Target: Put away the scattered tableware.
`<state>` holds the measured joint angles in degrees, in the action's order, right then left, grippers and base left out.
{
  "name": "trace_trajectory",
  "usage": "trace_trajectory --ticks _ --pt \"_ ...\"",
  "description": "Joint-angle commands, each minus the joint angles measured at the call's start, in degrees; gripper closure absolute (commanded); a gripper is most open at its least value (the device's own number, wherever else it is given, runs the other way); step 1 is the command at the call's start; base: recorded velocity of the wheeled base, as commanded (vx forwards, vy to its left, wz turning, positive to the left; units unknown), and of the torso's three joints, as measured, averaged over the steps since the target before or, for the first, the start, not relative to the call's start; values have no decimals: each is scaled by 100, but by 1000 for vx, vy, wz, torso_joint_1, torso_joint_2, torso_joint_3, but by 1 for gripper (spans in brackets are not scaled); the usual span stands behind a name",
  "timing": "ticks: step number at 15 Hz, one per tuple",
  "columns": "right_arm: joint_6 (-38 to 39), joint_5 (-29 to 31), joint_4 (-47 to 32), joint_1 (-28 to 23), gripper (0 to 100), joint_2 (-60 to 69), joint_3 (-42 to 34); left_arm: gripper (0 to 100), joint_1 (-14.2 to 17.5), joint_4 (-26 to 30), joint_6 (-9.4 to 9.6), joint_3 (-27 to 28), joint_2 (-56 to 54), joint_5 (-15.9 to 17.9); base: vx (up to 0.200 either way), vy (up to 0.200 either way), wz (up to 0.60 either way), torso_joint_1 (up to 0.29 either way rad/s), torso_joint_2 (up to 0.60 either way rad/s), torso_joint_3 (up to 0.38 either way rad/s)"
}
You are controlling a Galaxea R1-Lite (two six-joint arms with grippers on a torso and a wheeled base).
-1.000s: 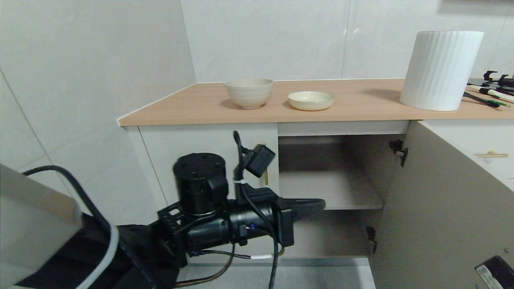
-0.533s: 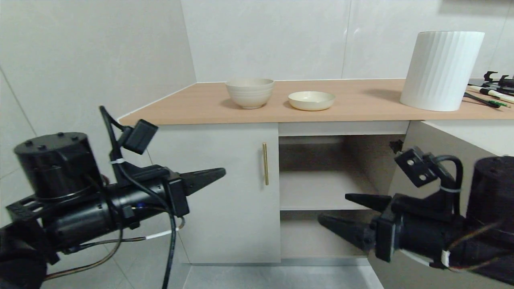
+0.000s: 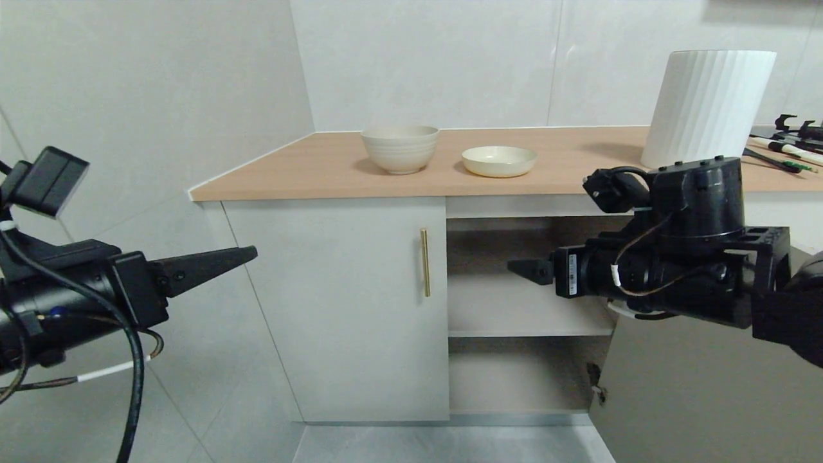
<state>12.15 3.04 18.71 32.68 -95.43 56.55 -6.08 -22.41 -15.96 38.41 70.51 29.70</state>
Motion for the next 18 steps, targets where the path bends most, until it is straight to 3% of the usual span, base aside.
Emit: trace_trajectory --ticks 1,3,7,18 --pt "6 74 -351 -8 0 385 198 0 116 -1 -4 123 -64 -25 0 0 0 0 0 0" --pt "6 197 -702 -16 0 719 233 0 160 -1 -4 211 -64 -254 0 0 0 0 0 0" --pt "6 224 -1282 -8 0 1184 277 0 160 35 14 307 -73 -307 0 0 0 0 0 0" --pt "94 180 -1476 28 0 1263 418 0 257 70 40 413 -46 -307 200 0 0 4 1 2"
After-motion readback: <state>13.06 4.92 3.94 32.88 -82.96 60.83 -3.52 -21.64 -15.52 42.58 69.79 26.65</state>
